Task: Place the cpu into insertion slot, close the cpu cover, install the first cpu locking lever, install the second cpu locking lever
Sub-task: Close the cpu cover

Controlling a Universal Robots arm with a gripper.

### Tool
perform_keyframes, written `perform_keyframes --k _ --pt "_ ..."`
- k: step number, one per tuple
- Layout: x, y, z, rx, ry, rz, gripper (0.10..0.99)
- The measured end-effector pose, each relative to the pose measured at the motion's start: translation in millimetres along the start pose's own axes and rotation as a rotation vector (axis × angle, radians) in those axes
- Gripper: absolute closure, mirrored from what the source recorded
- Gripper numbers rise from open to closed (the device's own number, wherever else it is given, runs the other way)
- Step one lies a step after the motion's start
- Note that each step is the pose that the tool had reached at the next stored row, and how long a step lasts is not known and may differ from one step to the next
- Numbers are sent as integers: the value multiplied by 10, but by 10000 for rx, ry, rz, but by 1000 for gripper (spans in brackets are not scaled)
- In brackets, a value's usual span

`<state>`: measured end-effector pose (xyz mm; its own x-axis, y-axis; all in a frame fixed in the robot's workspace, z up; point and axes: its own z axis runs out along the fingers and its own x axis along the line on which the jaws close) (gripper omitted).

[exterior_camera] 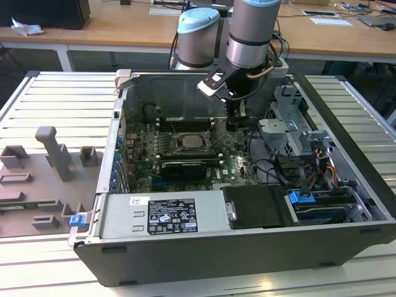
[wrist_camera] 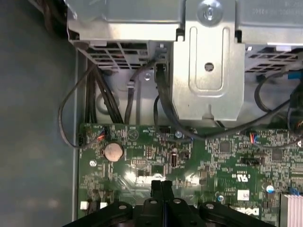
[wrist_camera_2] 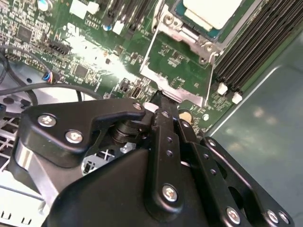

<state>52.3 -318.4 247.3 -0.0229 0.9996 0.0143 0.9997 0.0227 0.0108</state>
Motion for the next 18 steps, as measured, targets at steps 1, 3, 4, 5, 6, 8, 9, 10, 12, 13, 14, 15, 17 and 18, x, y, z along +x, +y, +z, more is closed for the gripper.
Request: perform_keyframes --k 1,3,4,5,6,8,9,10,12,13,14,15,17,18 --pt "1 -28 0 1 0 1 980" --pt "2 -84 -1 1 0 1 980" --pt "2 -106 -1 0 1 1 980" --pt "3 -121 -1 1 0 -1 980" --pt "3 -127 -1 1 0 -3 980" --pt "3 -145 -2 1 0 -12 980" --pt "4 -155 -2 1 0 -12 980" --pt "4 -167 -2 1 0 -12 980" --pt "4 -200 -2 0 1 -12 980" --pt "5 -216 -2 1 0 -12 980" --pt "5 -226 -2 1 0 -13 980" --pt "6 -249 -3 1 0 -12 980" --pt "8 -336 -2 0 2 -14 980" --pt "8 -374 -1 1 1 -16 980"
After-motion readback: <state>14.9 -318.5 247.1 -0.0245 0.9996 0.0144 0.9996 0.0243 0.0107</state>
